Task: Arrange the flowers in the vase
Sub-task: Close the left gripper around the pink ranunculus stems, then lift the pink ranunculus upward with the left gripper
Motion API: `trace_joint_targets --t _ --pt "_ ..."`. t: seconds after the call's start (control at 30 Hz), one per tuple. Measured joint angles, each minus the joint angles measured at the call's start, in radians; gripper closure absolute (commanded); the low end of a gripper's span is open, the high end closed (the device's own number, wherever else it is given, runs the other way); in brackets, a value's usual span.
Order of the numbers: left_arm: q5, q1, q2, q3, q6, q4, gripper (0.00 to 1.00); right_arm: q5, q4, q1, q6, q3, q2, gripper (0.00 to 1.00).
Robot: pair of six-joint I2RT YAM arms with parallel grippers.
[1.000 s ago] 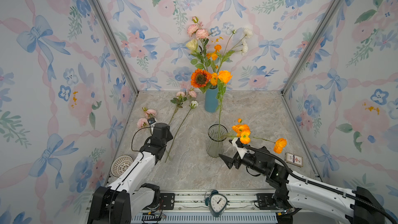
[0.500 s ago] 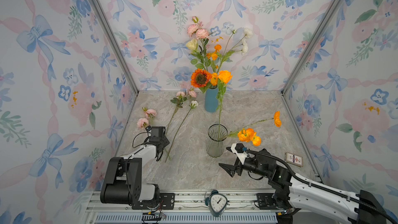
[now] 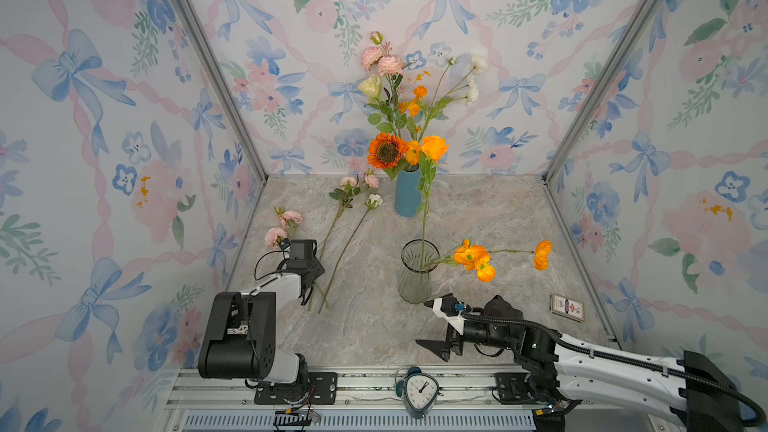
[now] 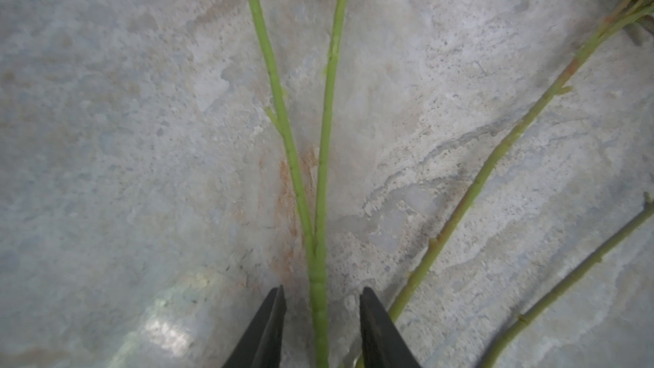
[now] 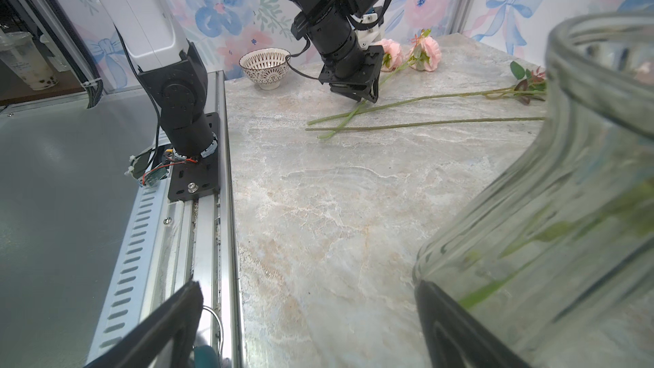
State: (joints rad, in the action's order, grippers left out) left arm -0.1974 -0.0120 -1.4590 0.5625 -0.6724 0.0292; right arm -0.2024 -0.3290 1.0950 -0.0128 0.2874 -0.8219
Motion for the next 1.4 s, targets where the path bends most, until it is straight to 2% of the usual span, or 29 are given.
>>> trace_joint_targets --t 0.37,0.53,0.9,1.0,1.2,1.33,1.4 --pt "0.006 0.020 -0.018 0.010 0.047 0.006 0.99 0.020 -0.003 0.000 -0.007 0.000 0.011 0.03" --pt "0.041 0.063 0.045 0.010 0.048 -0.012 1.00 0.023 -0.002 -0.007 -0.006 0.000 0.014 0.03" --pt "0.082 0.081 0.387 0.021 0.047 -0.075 1.00 0.023 -0.003 -0.061 -0.006 0.000 0.039 0.03" --pt "0.055 0.065 0.482 0.035 0.059 -0.089 1.00 0.023 -0.003 -0.080 -0.005 -0.002 0.055 0.03" --pt "-0.048 -0.002 0.610 0.093 0.160 -0.085 1.00 0.023 -0.003 -0.098 -0.002 -0.016 0.077 0.03" --pt "-0.037 -0.030 0.658 0.130 0.171 -0.083 1.00 0.023 -0.003 -0.100 -0.002 -0.016 0.077 0.03" --pt "-0.005 -0.067 0.693 0.148 0.138 -0.071 1.00 0.023 -0.003 -0.100 -0.002 -0.016 0.076 0.03"
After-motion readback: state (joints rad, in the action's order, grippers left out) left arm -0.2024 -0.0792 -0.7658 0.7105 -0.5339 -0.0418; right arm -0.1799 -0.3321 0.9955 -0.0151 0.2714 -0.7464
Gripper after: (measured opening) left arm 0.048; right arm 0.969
